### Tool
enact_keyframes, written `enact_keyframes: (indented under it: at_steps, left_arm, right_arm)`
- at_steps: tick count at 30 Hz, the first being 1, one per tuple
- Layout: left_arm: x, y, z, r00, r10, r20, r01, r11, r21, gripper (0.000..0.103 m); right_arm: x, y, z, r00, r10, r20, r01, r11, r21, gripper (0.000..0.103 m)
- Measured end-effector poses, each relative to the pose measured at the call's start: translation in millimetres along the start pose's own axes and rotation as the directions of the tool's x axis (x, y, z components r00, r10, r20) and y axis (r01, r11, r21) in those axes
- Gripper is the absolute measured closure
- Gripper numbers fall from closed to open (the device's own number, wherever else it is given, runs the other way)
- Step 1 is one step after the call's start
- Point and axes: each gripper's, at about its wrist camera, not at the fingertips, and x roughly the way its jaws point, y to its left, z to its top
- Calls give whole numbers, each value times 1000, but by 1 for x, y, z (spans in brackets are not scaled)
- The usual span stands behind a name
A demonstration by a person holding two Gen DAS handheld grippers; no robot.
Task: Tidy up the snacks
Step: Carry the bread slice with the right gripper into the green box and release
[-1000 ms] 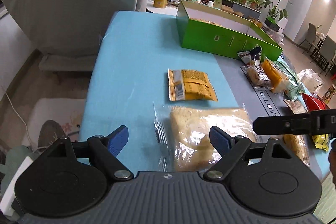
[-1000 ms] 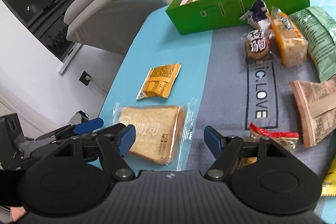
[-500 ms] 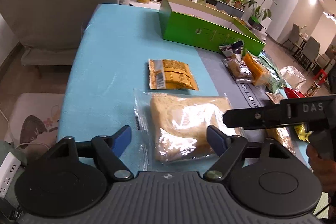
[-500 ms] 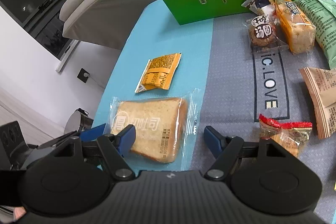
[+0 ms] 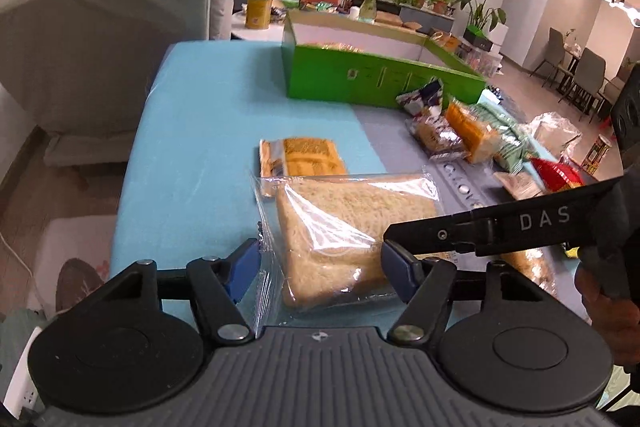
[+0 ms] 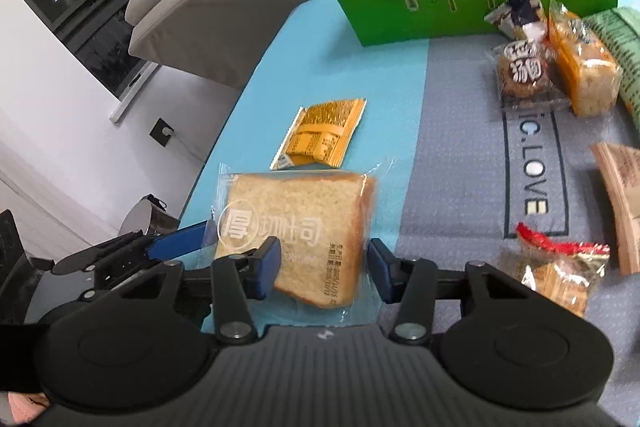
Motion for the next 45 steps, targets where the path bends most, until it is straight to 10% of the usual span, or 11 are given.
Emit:
enact_keyframes:
  at_steps: [27,45]
  left_arm:
    - [27,-59,139,983,-42,180,20,992,121,39]
    - [127,-49,220,984,-7,180,-20,989,149,38]
  right_arm:
    - [-53,-43,110,965,-3,263,-13,998,61,44]
    - [-11,-87,204,958,-39,284,5,993,121,44]
